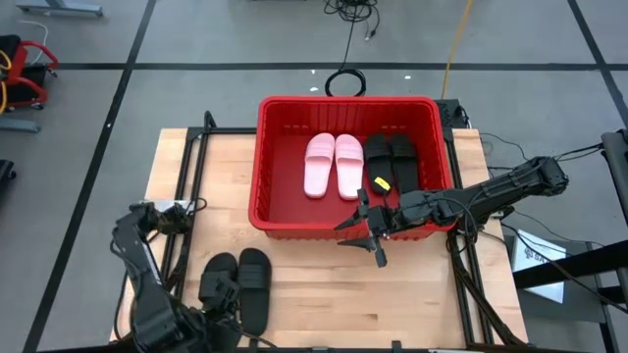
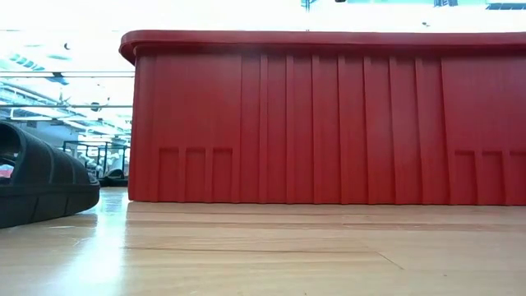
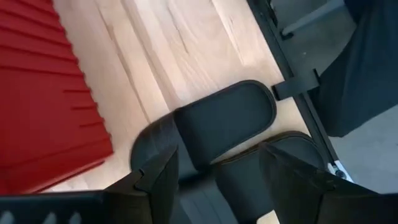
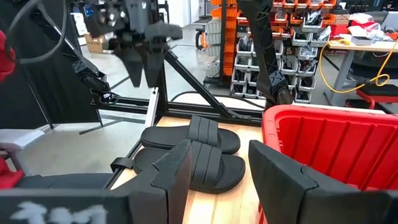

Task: Pick and place slides into bin
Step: Put the black slide into the red bin

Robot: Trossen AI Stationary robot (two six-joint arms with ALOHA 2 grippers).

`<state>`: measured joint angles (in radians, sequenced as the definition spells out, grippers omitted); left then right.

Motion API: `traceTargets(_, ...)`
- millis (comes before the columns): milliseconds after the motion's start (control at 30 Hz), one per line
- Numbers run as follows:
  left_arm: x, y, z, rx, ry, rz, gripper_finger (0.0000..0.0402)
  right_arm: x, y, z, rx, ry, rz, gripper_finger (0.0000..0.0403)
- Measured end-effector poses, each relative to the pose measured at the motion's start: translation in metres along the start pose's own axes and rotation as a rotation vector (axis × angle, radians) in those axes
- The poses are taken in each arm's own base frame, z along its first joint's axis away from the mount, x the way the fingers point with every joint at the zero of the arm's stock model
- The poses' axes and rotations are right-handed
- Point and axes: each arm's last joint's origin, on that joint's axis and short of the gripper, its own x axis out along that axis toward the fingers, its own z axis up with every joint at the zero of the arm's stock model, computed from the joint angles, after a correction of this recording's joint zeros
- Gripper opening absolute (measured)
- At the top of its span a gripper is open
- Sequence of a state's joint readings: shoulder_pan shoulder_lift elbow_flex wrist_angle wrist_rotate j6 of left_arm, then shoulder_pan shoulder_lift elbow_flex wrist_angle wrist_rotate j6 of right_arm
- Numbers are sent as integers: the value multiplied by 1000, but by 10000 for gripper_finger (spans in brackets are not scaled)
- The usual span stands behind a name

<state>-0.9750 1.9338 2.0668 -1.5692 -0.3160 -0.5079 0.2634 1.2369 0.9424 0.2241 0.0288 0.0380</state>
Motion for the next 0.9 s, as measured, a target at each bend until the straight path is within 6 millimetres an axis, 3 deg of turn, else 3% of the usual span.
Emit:
traceTargets(567, 66, -51, 5, -130, 178, 58, 212, 0, 0, 0, 3, 0, 0, 150)
traceTargets(900, 120, -57, -33, -178, 514, 76, 211, 0, 0, 0, 3, 1, 0, 150)
